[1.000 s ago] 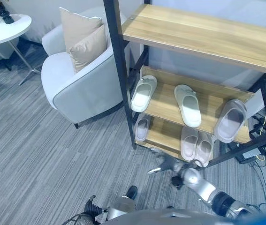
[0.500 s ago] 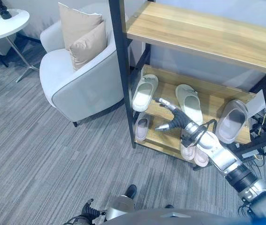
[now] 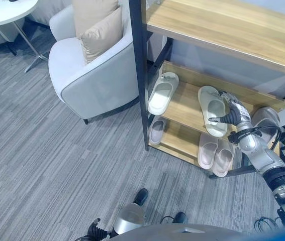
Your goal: Arrange the slippers neatly on the shoe rack.
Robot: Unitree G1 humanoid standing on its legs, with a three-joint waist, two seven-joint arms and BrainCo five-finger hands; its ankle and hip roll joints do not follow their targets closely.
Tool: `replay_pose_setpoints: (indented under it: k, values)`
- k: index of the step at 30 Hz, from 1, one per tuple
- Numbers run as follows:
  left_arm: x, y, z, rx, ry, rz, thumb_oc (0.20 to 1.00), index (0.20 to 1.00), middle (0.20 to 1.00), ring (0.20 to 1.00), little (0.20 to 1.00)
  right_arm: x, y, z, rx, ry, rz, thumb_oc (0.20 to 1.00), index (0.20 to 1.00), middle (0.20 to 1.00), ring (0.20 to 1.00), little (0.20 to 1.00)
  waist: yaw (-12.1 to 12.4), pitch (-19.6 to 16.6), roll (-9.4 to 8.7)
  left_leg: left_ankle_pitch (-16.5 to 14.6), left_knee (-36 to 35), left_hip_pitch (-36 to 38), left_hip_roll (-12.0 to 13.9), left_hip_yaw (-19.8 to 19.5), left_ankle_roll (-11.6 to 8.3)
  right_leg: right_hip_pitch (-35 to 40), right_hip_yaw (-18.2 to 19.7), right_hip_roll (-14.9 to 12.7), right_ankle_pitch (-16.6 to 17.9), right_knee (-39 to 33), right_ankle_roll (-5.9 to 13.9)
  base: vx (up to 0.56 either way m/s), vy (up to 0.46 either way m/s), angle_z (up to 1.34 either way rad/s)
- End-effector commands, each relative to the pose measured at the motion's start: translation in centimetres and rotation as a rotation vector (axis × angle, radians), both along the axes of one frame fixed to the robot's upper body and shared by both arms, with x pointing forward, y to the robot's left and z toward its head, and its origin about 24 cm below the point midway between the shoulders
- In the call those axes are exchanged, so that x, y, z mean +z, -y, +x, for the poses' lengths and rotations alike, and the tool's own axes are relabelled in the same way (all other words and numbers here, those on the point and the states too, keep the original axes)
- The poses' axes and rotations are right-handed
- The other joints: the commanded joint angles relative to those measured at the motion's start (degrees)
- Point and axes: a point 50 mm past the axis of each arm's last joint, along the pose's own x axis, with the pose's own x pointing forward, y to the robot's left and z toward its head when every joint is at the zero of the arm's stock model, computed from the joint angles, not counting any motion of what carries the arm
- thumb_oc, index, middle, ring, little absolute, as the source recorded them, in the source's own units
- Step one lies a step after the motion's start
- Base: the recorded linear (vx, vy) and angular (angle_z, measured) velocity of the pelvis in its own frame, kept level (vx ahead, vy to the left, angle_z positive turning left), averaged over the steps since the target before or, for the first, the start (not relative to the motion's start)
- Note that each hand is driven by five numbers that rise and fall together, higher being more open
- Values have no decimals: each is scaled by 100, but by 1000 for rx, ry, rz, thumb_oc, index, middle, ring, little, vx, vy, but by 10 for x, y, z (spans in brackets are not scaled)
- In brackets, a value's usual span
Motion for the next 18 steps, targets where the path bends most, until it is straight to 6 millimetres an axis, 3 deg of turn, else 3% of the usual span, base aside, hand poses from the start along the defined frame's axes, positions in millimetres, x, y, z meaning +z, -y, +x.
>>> replay_pose_setpoints:
  k: [1, 8, 10, 18]
  values:
    - [-3, 7, -3, -23, -31, -4, 1000, 1000, 1000, 1000, 1000, 30, 7, 8, -35, 135, -13, 1000, 1000, 1000, 1000, 1000, 122, -78, 68, -439, 48, 127, 88, -27, 15, 271, -111, -239, 17, 72, 497, 18, 0, -17]
    - [-3, 9, -2, -36, -15, -14, 1000, 1000, 1000, 1000, 1000, 16, 33, 11, -162, 58, 5, 1000, 1000, 1000, 1000, 1000, 133, 51, 75, -348, 23, -88, 31, -89, -15, 83, -171, -258, 63, 72, 531, 4, -1, -2]
    - [-3, 9, 0, -30, -5, -13, 1000, 1000, 1000, 1000, 1000, 13, 32, 16, -175, 34, 11, 1000, 1000, 1000, 1000, 1000, 160, 84, 73, -317, 23, -177, 9, -103, -32, 27, -214, -276, 80, 72, 547, 0, 0, 0]
    - [-3, 6, -8, 0, -24, -4, 1000, 1000, 1000, 1000, 1000, 33, 23, 31, -174, 107, 90, 1000, 1000, 1000, 1000, 1000, 226, 111, 6, -304, 34, -293, -49, -159, -35, -37, -268, -319, 124, 72, 576, 15, 9, 3]
